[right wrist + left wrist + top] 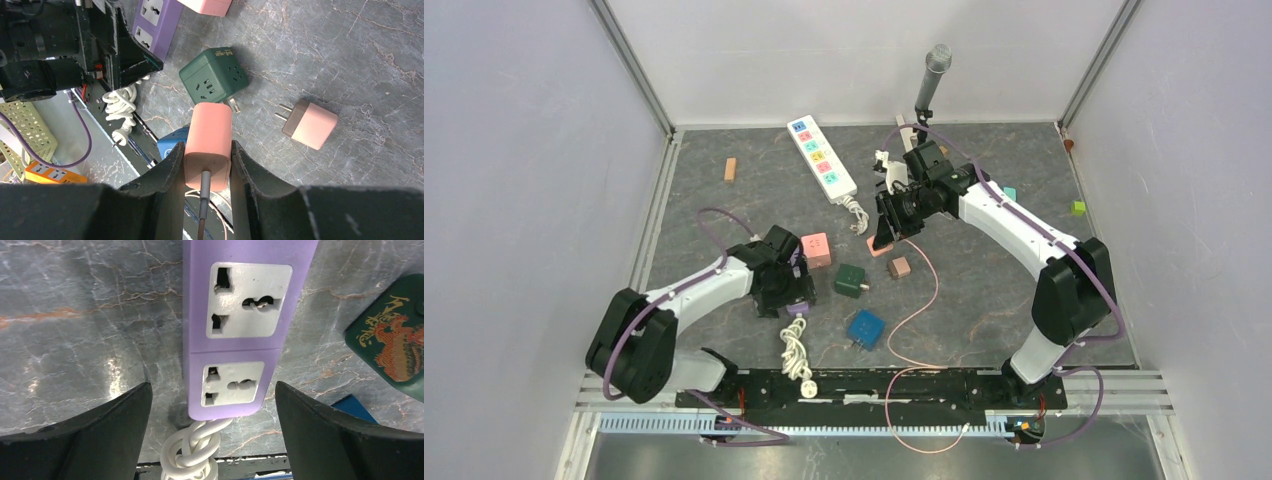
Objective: Insert the plug
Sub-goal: Move the socket to the center of the board.
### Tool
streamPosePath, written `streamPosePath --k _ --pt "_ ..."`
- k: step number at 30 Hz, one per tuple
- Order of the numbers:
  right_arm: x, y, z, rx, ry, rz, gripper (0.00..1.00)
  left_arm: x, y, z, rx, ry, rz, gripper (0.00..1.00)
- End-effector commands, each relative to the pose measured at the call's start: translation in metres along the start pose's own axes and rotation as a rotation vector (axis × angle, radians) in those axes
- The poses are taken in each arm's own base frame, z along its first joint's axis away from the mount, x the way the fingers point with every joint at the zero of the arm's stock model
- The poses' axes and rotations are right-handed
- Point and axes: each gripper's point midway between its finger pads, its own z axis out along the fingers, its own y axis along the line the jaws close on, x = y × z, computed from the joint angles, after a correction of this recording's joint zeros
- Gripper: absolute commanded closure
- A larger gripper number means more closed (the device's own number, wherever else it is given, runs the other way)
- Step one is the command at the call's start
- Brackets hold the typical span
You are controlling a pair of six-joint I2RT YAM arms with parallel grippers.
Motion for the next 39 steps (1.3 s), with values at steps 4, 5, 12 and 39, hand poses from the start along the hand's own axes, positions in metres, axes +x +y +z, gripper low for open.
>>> streamPosePath --k 4,5,12,39 --pt "-0.013 0.005 -0.005 -0.010 -0.025 -0.034 1.00 -0.032 -0.021 -0.035 0.069 -0.144 -0.041 0.00" --pt "-0.013 0.004 -0.004 -0.004 -0.022 -0.032 1.00 -0.039 -0.027 -0.042 0.093 -0.166 -0.028 0.00" --pt "-0.013 0.000 0.003 0.028 0.008 -0.015 1.00 -0.089 -0.066 -0.086 0.258 -0.316 0.116 0.00" --pt "-0.052 0.105 0.118 -0.237 0.073 0.142 1.00 -0.141 0.040 -0.096 0.084 -0.396 0.030 0.00"
